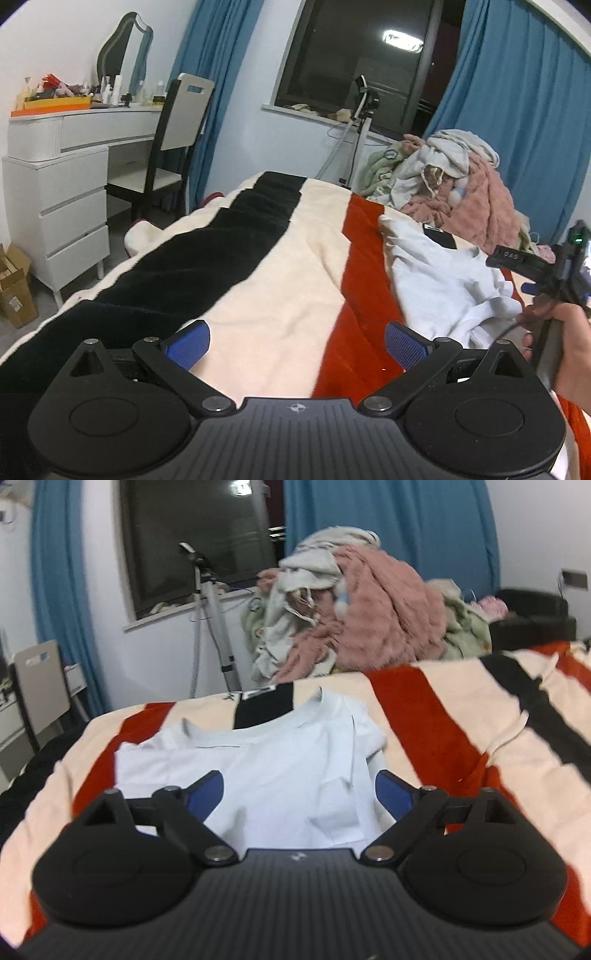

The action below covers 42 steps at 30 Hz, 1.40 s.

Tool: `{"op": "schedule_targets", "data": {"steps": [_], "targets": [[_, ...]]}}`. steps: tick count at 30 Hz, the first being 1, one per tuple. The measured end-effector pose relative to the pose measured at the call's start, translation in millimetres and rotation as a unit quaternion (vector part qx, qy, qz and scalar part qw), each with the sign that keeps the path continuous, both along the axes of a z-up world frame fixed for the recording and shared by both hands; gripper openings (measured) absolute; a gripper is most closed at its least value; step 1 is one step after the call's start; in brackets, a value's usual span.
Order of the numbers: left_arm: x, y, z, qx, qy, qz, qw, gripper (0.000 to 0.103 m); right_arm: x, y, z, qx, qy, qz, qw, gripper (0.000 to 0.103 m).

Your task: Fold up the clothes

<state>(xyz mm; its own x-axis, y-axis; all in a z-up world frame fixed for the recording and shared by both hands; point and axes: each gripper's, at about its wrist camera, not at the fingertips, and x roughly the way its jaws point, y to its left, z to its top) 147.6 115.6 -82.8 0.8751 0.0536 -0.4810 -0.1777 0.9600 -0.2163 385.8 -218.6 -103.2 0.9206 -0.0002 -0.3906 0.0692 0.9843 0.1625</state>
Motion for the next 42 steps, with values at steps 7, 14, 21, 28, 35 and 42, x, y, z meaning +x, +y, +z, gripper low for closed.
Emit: {"op": "schedule_targets", "data": {"steps": [7, 14, 21, 28, 35, 42], "targets": [[-14.2, -9.6, 12.8, 0.015, -0.028, -0.024, 0.9992, 0.101, -87.3, -2.9, 44.4, -0.005, -0.015, 0.042, 0.999, 0.090], [-53.0, -27.6, 32.6, 0.020, -0.046, -0.066, 0.9966, 0.101, -214.5, -2.6, 84.1, -0.016, -0.038, 0.075, 0.996, 0.090], [-99.3, -45.2, 44.9, 0.037, -0.059, -0.102, 0.9924, 0.102, -305.3, -9.7, 80.1, -0.007, -0.038, 0.078, 0.996, 0.090], [-92.6, -35.5, 31.8, 0.001, 0.029, -0.085, 0.9959, 0.101, -366.4, -22.1, 57.0, -0.005, -0.023, 0.067, 0.997, 0.090], [-73.3, 10.8, 11.3, -0.067, 0.124, 0.019, 0.9898, 0.098, -376.4, -31.3, 55.8, 0.004, -0.014, 0.041, 0.999, 0.090], [-67.7, 45.4, -12.9, -0.109, 0.186, 0.111, 0.9702, 0.093, -371.9, -45.6, 49.3, 0.040, 0.005, 0.033, 0.999, 0.090]]}}
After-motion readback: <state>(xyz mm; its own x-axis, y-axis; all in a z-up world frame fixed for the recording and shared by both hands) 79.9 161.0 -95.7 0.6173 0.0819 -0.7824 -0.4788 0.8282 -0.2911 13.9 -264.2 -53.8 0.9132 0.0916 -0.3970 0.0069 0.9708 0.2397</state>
